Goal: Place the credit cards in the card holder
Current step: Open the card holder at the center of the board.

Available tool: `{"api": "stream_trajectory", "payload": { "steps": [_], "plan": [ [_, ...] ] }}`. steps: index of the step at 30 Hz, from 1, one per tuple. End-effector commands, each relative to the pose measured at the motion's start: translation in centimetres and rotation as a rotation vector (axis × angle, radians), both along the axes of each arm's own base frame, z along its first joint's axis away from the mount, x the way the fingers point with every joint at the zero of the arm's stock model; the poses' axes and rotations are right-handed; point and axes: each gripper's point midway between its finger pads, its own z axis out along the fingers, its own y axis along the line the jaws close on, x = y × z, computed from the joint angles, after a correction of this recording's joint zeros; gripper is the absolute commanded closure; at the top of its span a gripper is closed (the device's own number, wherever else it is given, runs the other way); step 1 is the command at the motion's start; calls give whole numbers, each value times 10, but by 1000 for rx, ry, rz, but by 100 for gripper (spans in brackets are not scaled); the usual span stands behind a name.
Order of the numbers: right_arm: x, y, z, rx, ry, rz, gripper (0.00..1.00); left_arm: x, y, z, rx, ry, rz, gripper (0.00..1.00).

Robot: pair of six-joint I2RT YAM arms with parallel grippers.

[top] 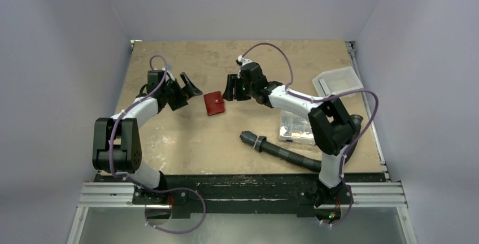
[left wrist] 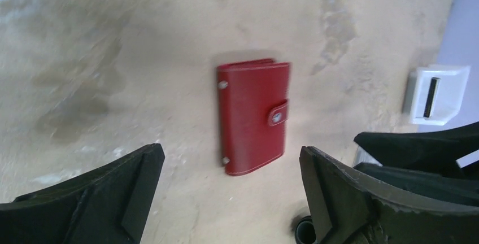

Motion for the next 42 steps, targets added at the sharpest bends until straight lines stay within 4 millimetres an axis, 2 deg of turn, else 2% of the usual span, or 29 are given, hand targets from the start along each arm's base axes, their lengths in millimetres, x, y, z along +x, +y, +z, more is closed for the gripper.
{"api": "stream_trajectory", "payload": {
  "steps": [1,3,8,9,11,12,14,17,22,28,34,38,40,42],
  "plan": [
    [16,29,15,71,-21,46,41,-8,-11,0,-81,16,-59,1],
    [20,39,13,70,0,81,44,-7,-8,-5,-75,25,-45,2],
    [30,46,6,61,-8,88,49,-9,-5,-30,-72,103,-41,6],
    [30,49,2,66,10,95,50,-11,-6,-37,-79,123,-44,9],
    [30,53,-8,48,34,119,51,-13,-9,-46,-94,147,-61,28],
    [31,53,-14,34,40,120,52,-14,-9,-50,-95,159,-64,34],
    [32,53,-22,27,44,121,53,-15,-11,-54,-101,169,-70,37],
    [33,58,-33,34,62,137,56,-17,-17,-56,-137,170,-93,32],
    [32,59,-45,44,70,125,66,-10,-26,-59,-192,137,-111,31],
    [27,50,-73,37,118,87,86,-6,-43,-62,-262,122,-148,40],
    [21,38,-85,90,148,63,89,-3,-64,-45,-350,60,-208,51],
    [19,36,-91,95,163,68,90,-1,-74,-30,-346,-4,-244,53],
    [17,37,-89,103,163,79,90,-1,-76,-33,-332,1,-250,57],
    [20,35,-84,92,151,72,88,0,-75,-40,-309,17,-246,67]
  ]
}}
